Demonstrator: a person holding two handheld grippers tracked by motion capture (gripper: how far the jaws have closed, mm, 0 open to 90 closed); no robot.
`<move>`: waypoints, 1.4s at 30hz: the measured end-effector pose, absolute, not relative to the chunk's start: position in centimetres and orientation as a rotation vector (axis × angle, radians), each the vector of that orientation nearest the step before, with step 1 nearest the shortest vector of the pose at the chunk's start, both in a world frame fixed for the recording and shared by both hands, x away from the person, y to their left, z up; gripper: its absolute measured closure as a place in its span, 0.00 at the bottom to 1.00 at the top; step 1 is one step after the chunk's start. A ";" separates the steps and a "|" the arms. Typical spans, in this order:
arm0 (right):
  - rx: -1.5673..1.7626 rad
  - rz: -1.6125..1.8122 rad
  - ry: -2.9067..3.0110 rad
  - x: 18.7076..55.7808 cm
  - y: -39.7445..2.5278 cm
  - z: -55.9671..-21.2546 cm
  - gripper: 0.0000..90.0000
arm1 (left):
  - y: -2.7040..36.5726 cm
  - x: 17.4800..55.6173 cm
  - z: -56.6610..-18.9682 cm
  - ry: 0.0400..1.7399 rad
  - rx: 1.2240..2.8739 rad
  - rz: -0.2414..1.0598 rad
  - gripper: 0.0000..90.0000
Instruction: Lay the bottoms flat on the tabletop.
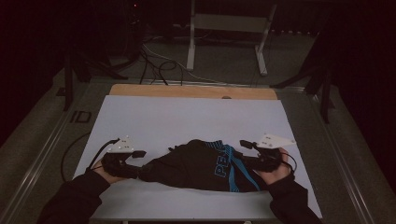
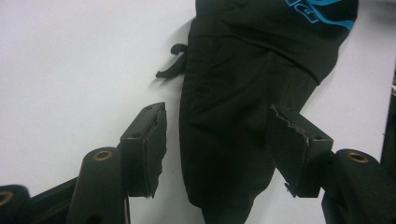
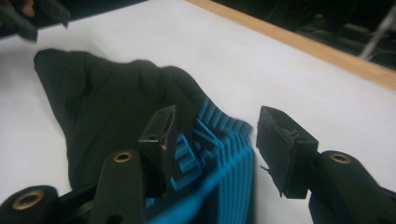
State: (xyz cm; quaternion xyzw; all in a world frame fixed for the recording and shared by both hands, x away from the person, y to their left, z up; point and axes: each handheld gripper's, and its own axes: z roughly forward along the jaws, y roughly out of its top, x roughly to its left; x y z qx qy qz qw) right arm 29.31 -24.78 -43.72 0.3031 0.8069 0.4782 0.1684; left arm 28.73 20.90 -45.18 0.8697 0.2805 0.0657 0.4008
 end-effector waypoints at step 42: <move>1.008 1.061 2.536 34.6 -22.2 -50.5 0.64 | 20.7 28.7 -48.4 0.732 2.252 0.092 0.99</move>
